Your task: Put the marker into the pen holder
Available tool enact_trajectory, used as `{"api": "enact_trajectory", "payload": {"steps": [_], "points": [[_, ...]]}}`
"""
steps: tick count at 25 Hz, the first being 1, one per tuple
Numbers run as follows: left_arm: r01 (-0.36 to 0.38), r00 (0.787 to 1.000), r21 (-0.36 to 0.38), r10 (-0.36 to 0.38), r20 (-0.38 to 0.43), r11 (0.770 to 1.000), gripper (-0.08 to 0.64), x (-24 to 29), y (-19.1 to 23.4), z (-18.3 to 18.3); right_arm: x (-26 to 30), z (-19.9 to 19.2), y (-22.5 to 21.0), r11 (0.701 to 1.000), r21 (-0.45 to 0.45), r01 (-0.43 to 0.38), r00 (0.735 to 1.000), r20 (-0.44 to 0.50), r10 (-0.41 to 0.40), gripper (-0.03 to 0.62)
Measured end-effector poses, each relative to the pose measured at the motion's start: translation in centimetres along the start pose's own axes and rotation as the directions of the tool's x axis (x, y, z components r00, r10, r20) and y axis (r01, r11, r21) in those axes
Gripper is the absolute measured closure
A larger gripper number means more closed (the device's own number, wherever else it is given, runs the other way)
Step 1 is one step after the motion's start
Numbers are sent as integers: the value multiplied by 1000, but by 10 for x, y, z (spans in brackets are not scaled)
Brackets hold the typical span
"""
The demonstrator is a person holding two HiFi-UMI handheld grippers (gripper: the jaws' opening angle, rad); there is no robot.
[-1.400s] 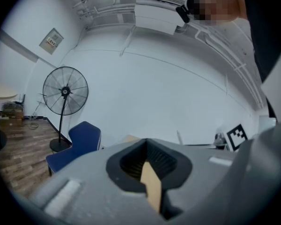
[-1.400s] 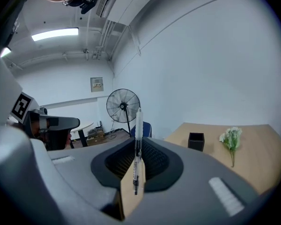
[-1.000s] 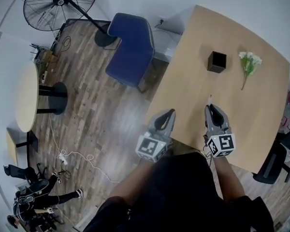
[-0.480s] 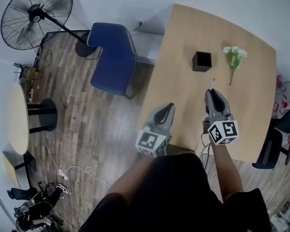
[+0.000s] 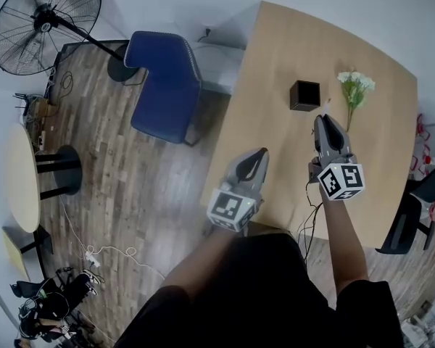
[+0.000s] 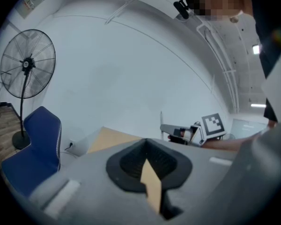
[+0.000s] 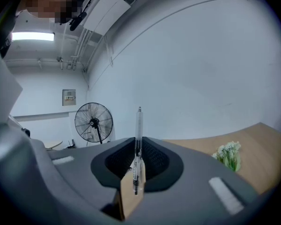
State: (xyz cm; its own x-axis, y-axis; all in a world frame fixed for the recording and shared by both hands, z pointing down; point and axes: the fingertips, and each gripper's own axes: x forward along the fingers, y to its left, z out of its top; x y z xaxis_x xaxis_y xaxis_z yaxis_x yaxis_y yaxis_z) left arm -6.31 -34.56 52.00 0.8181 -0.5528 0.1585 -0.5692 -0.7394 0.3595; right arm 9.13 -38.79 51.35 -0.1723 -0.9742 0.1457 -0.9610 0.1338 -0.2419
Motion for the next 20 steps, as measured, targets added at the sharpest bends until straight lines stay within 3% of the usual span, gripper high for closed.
{"api": "enact_trajectory", "payload": {"steps": [12, 20], "points": [[41, 999, -25, -41, 9, 999, 557, 49, 20, 2, 83, -33, -61, 999, 48, 22, 999, -32, -21, 546], [-1, 1000, -70, 0, -17, 998, 557, 64, 48, -15, 119, -57, -95, 998, 32, 54, 998, -38, -53, 546]]}}
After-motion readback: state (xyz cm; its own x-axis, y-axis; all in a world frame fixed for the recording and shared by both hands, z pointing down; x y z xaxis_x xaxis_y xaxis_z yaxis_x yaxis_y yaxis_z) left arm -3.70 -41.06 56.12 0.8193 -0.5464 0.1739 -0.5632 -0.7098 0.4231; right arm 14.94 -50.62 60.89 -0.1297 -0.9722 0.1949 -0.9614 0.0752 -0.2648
